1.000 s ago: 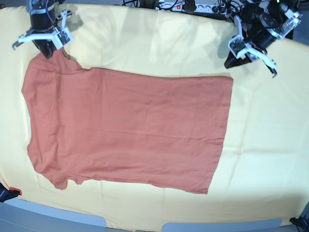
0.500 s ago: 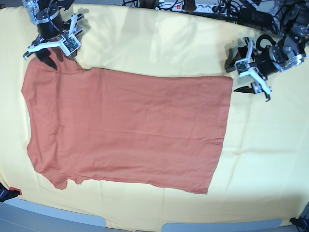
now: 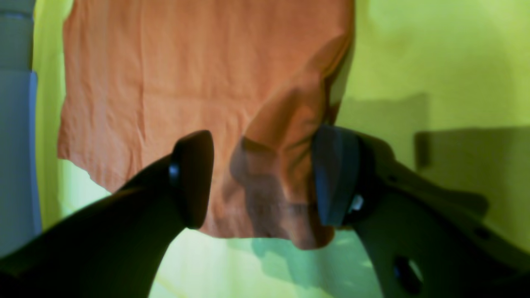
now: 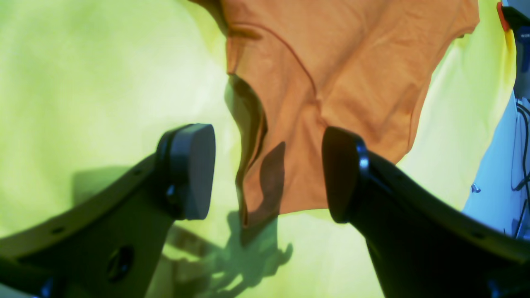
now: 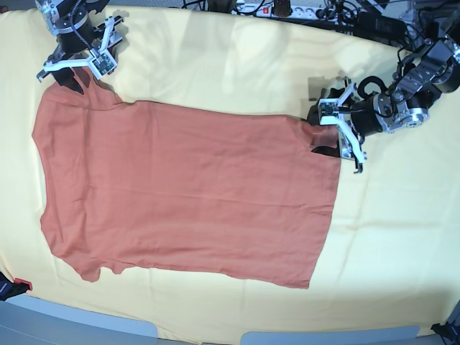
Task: Fold the T-shirt properly
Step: 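Reach right gripper to the shoulder and left gripper to the hem corner, then grasp the shirt's long edge with both grippers and pull toward the arm bases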
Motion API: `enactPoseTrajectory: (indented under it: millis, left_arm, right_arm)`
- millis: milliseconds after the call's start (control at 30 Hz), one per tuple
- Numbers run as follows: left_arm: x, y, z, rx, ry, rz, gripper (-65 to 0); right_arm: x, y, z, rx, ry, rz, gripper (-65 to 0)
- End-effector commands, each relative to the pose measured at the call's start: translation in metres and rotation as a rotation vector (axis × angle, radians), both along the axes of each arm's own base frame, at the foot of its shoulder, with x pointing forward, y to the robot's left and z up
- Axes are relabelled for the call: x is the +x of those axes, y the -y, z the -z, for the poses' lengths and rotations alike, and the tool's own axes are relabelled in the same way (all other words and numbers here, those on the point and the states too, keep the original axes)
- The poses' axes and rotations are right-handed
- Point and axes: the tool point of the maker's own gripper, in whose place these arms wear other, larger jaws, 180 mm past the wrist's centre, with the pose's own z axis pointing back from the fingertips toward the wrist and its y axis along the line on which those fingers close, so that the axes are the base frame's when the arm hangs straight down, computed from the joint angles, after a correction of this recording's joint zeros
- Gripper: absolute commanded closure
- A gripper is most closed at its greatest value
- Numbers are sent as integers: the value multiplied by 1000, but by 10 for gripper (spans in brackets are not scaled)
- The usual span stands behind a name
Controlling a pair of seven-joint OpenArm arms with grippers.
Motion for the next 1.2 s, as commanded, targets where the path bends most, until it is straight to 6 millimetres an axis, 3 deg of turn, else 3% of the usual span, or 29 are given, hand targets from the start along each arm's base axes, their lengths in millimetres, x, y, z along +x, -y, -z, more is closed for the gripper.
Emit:
enactPoseTrajectory:
  millis: [0, 133, 267, 400, 533, 633, 700, 767, 800, 967, 1167]
  left_arm:
    - [3, -18, 8, 90, 12, -11, -323]
    - [7, -19, 6, 94, 29, -22, 0]
    - [9, -22, 7, 110, 33, -31, 0]
    - [17, -25, 3, 110, 76, -64, 0]
    - [20, -25, 1, 107, 88, -69, 0]
    - [20, -23, -1, 106, 91, -66, 0]
    - [20, -21, -3, 104, 94, -67, 0]
    - [18, -17, -8, 94, 98, -58, 0]
    - [17, -16, -11, 93, 104, -50, 0]
    - [7, -18, -30, 105, 104, -1, 0]
    - [-17, -22, -40, 89, -18, 29, 0]
  right_arm:
    - [4, 0, -7, -2, 29, -8, -420]
    - [1, 3, -4, -16, 6, -2, -420]
    - [-7, 5, 8, -27, -47, -16, -420]
    - [-7, 19, 25, -46, -69, 21, -415]
    - [-3, 36, 45, -76, -102, 56, -353]
    - [2, 40, 48, -83, -104, 59, -314]
    - [3, 40, 48, -86, -103, 58, -210]
    - [3, 43, 47, -102, -99, 57, -39]
    - [4, 46, 46, -121, -95, 65, 0]
    - [0, 64, 40, -212, -127, 88, 0]
    - [-23, 75, 31, -277, -217, 30, 0]
